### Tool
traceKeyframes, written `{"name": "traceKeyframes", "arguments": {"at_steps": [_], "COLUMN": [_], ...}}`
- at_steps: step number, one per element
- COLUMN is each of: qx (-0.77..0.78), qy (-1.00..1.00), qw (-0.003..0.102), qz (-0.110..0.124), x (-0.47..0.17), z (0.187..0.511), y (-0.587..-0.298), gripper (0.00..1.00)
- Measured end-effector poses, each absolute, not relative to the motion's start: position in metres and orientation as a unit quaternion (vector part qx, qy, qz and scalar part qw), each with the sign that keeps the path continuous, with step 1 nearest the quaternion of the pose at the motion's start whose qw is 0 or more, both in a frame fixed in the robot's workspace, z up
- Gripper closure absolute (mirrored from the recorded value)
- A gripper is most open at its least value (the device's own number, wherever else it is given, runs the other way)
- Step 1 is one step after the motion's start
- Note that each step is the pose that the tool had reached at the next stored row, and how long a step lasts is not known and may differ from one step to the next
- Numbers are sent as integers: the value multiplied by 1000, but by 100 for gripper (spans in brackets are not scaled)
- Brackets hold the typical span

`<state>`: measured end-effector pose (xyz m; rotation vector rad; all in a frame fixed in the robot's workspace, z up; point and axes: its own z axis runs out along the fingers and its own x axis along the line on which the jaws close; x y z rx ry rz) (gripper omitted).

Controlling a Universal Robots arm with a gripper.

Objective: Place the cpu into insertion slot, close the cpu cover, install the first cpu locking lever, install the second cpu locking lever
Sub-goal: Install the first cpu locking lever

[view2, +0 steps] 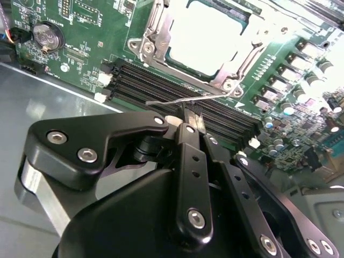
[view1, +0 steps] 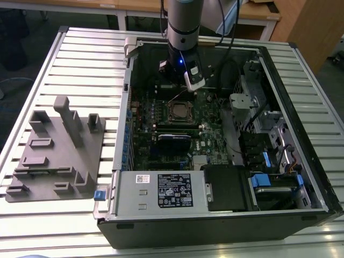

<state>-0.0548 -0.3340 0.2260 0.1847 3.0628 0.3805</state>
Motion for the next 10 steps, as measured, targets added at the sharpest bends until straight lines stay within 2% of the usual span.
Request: {"name": "traceKeyframes", "arguments": {"at_steps": [10], "qx": [60], "qy": [990], "qw": [25], "qz": [123], "x": [-53], "z": [222], "y": [-334], "gripper": [89]}}
